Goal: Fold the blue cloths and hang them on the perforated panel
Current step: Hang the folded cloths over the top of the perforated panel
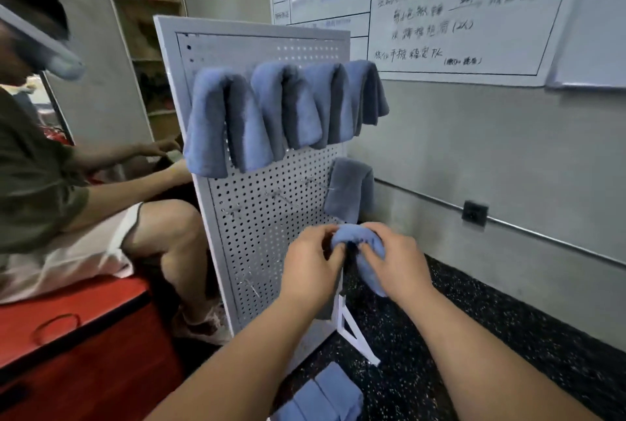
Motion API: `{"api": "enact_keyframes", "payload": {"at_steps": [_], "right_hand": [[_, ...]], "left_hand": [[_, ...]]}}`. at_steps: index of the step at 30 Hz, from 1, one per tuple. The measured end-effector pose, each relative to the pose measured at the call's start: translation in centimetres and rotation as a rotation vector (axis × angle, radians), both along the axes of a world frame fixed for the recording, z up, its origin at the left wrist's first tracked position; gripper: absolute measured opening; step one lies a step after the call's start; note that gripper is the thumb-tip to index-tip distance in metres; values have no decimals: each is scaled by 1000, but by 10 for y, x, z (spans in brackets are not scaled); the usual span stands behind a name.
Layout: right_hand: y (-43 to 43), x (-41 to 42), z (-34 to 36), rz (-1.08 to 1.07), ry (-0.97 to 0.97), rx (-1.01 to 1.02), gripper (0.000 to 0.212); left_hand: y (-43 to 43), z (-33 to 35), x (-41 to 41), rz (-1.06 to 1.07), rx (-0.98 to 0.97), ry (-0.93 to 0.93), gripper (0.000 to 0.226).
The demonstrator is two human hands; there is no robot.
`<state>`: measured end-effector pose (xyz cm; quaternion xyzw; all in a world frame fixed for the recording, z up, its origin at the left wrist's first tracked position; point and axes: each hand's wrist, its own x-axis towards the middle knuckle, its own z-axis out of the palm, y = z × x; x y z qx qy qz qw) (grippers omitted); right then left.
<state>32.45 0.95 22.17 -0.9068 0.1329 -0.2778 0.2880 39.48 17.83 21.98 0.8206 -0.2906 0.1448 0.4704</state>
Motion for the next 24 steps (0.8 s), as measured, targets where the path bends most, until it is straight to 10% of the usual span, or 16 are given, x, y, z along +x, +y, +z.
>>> {"api": "enact_keyframes", "payload": {"at_steps": [24], "right_hand": [[-17,90,85,-127,-172,-15,29]], "left_hand": [[-25,87,56,306,-21,-136,23]]}}
